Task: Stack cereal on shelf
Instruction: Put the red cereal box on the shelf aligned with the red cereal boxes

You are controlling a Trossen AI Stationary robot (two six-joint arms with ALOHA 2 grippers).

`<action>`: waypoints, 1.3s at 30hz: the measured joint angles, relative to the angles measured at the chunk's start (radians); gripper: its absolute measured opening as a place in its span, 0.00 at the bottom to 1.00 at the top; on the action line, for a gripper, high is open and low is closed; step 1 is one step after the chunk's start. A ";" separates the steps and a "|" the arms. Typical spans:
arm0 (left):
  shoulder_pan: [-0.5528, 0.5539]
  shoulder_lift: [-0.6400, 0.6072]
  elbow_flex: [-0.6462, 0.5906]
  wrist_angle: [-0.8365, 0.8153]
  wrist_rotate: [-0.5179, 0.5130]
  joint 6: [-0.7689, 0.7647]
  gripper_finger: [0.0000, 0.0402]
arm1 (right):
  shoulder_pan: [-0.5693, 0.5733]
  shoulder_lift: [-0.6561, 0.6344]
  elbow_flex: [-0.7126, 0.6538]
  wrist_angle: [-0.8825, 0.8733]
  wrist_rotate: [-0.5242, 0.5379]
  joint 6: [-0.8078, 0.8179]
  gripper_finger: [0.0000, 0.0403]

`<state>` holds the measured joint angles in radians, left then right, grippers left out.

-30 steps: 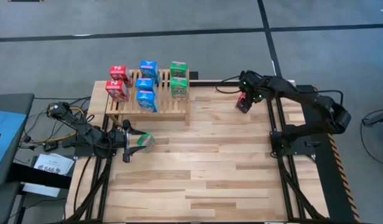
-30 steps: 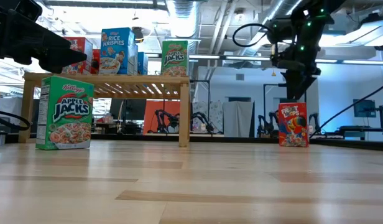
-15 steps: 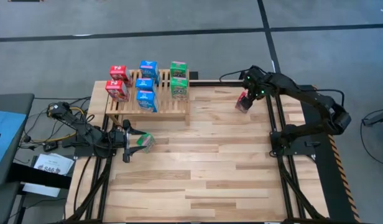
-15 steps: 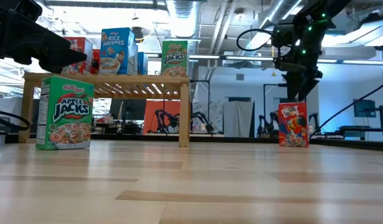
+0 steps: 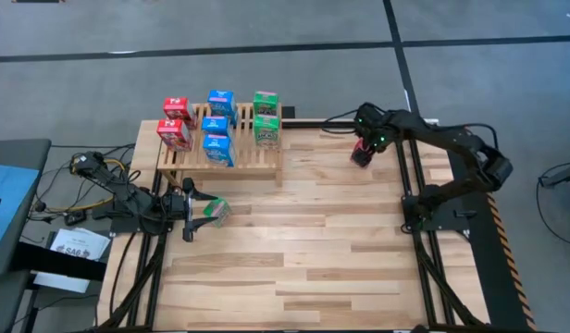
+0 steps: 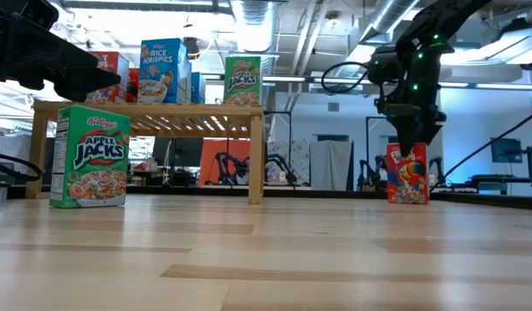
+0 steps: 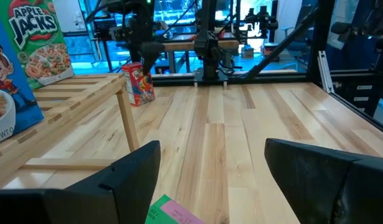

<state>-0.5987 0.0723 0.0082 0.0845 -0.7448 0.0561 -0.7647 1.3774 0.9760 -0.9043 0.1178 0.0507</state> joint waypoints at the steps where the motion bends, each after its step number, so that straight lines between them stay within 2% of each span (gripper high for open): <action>1: 0.000 0.000 0.000 0.000 0.000 0.000 0.70 | 0.000 0.005 0.000 0.000 -0.009 0.001 0.94; 5: 0.000 0.000 0.000 0.000 0.000 0.000 0.70 | 0.007 0.011 0.000 0.000 -0.017 0.005 0.88; 17: 0.000 0.000 0.000 0.000 0.000 0.000 0.70 | 0.019 0.009 0.000 -0.015 -0.018 0.058 0.57; 24: 0.000 0.000 0.000 0.000 0.000 0.000 0.70 | 0.057 -0.006 0.000 -0.056 -0.042 0.106 0.50; 29: 0.000 0.000 0.000 0.000 0.000 0.000 0.70 | 0.158 -0.045 0.001 -0.090 -0.044 0.197 0.52; 39: 0.000 0.000 0.000 0.000 0.000 0.000 0.70 | 0.481 -0.084 0.040 -0.097 -0.043 0.476 0.51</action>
<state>-0.5987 0.0723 0.0082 0.0845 -0.7448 0.0559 -0.2835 1.2938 1.0158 -1.0016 0.0750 0.5268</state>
